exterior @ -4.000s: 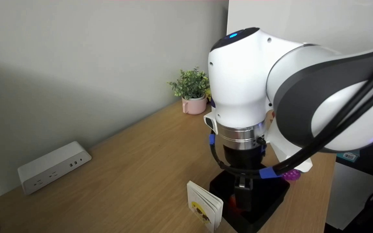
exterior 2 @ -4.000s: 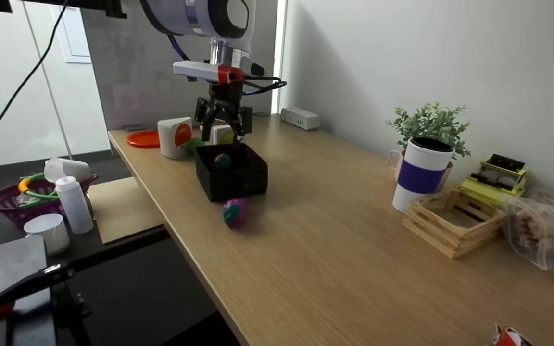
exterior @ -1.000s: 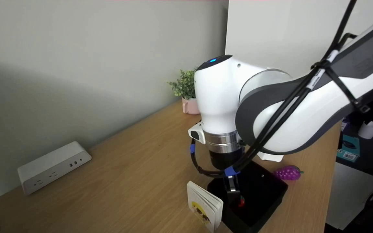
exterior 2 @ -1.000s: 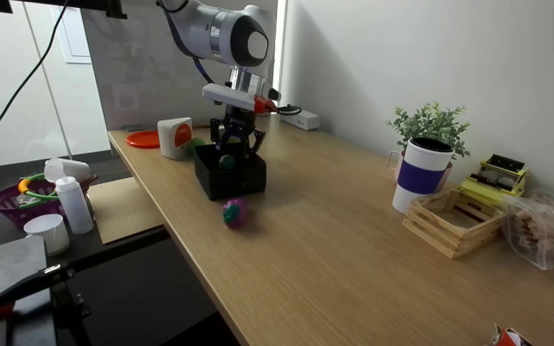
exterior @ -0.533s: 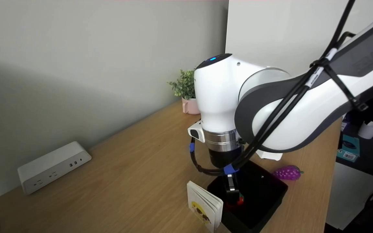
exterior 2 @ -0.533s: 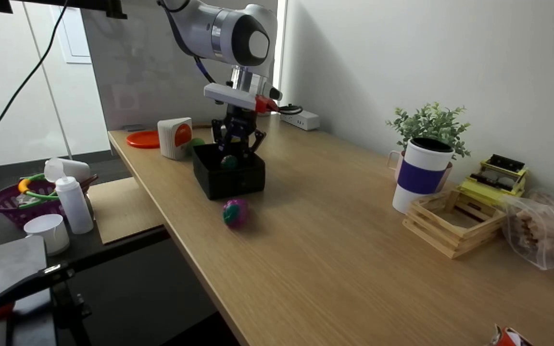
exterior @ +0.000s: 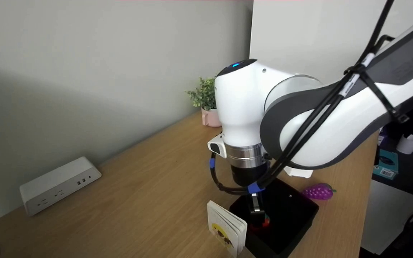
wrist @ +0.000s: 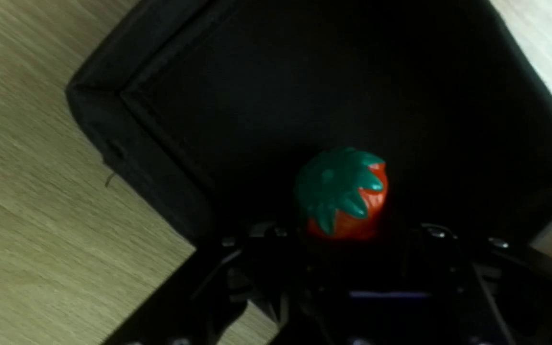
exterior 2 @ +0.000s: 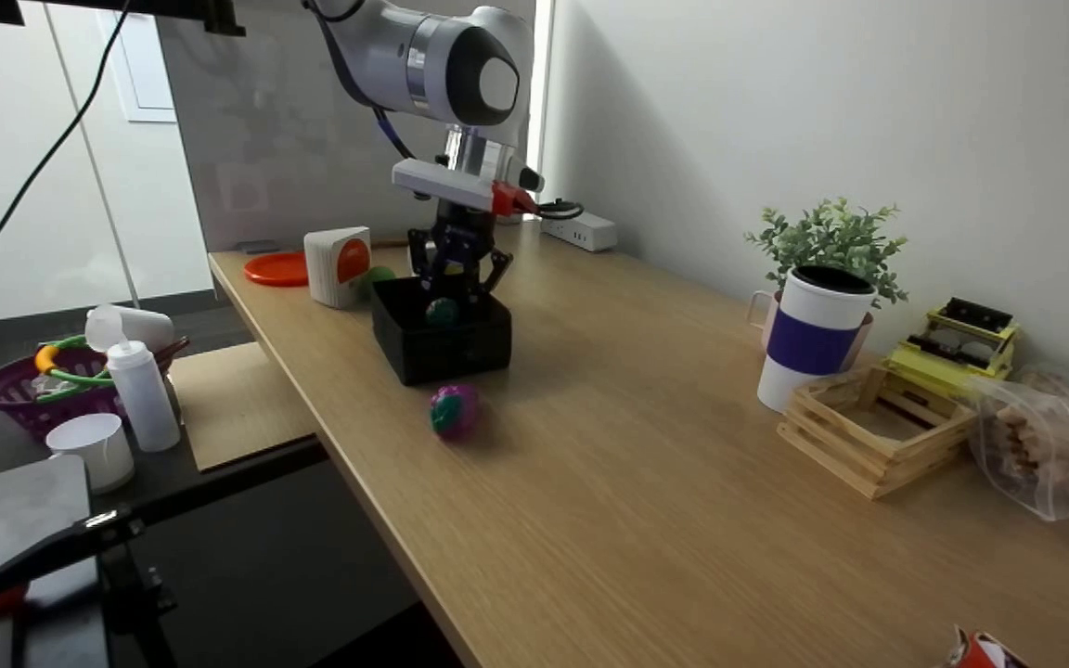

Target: Put the grape and the strawberry plush on the table

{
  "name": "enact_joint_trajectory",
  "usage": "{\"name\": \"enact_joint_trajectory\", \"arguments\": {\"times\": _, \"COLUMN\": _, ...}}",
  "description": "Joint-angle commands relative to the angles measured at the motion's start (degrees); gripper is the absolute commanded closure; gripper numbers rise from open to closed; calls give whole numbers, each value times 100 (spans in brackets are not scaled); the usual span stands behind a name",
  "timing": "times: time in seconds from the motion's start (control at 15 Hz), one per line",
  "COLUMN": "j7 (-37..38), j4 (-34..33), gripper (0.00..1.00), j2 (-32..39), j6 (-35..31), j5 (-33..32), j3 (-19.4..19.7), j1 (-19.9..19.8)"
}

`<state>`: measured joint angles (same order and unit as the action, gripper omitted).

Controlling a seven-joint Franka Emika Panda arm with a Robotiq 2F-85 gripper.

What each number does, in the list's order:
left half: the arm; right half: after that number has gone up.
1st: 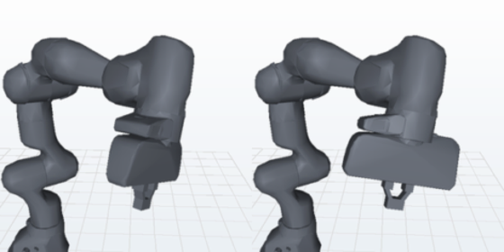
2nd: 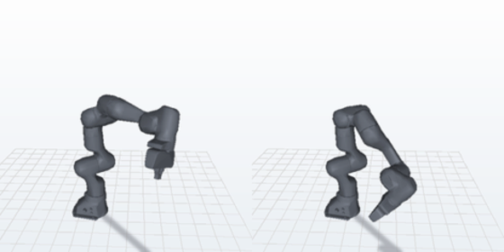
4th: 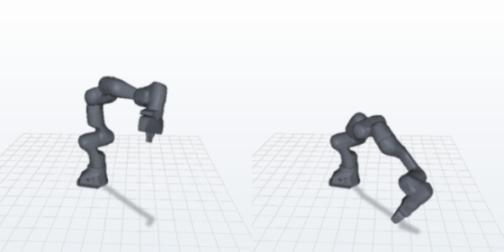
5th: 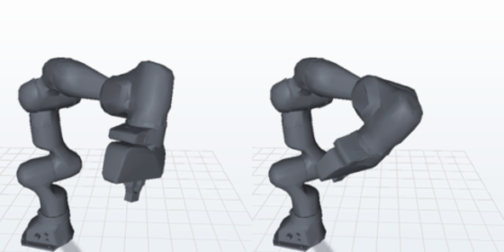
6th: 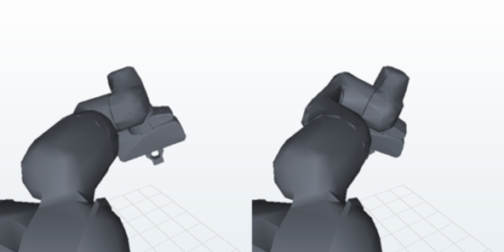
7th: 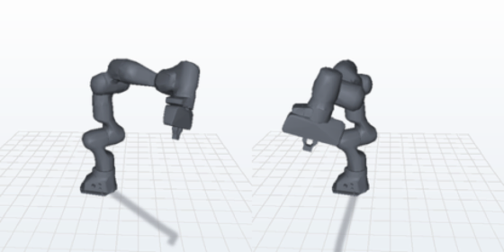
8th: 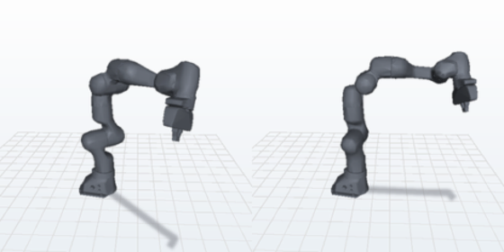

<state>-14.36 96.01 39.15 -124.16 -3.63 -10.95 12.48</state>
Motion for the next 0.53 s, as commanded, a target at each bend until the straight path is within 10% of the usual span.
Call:
{"name": "enact_joint_trajectory", "arguments": {"times": 0.0, "j7": 151, "j4": 330, "gripper": 79, "j2": -360, "j6": -84, "j5": -59, "j3": -9, "j1": 22}}
{"name": "enact_joint_trajectory", "arguments": {"times": 0.47, "j7": 619, "j4": 601, "gripper": 79, "j2": -925, "j6": 30, "j5": -198, "j3": 72, "j1": 126}}
